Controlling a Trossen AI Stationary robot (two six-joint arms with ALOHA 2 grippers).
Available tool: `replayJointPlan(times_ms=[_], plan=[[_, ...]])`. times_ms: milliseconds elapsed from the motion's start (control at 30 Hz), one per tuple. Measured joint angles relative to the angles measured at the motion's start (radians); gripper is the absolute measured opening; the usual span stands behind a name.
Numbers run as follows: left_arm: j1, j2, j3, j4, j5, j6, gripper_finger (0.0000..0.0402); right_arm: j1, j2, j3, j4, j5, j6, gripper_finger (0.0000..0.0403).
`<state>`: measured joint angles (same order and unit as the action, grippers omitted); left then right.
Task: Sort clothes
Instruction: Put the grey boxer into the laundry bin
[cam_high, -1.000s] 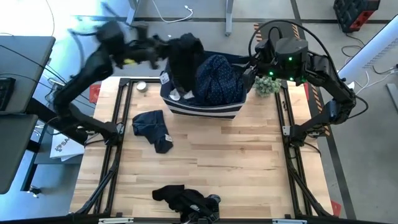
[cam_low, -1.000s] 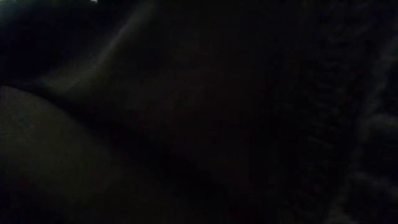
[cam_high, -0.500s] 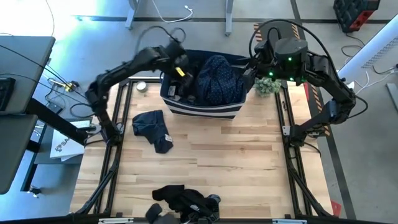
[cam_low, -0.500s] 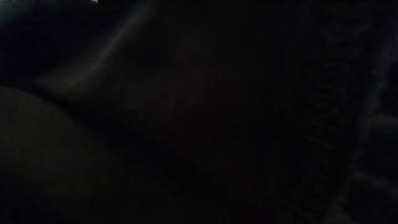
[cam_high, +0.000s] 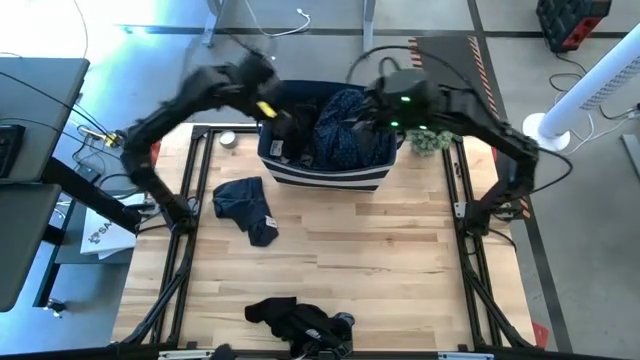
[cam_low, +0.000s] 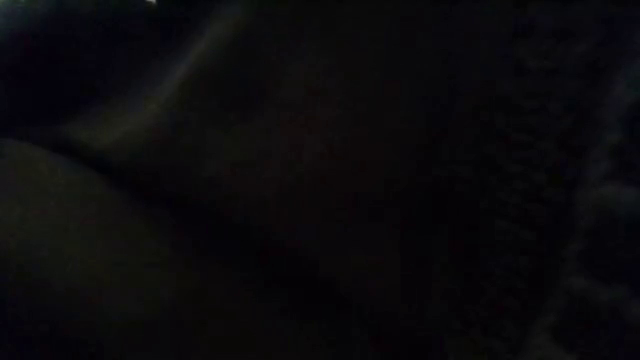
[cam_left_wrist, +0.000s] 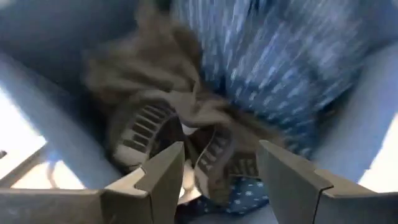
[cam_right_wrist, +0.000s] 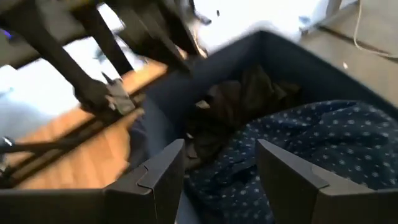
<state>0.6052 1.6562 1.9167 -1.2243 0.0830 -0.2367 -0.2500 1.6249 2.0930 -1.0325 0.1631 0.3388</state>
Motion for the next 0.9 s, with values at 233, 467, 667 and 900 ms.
replayJointPlan(times_ms=[233, 467, 667, 900], plan=[[-0.089, -0.147, 0.0, 0.016, -0.05, -0.119, 0.02, -0.136, 0.186, 0.0, -0.025, -0.008, -0.048, 0.0192], [-0.208, -0.225, -0.009, -0.003, -0.171, -0.156, 0.02, -0.274, 0.414, 0.0, -0.149, 0.036, -0.027, 0.0192], [-0.27, -0.23, -0.006, -0.041, -0.269, -0.182, 0.02, -0.279, 0.594, 0.009, -0.209, -0.006, -0.108, 0.0192], [-0.301, -0.215, -0.007, -0.067, -0.348, -0.187, 0.02, -0.265, 0.629, 0.007, -0.215, 0.029, -0.218, 0.0192]])
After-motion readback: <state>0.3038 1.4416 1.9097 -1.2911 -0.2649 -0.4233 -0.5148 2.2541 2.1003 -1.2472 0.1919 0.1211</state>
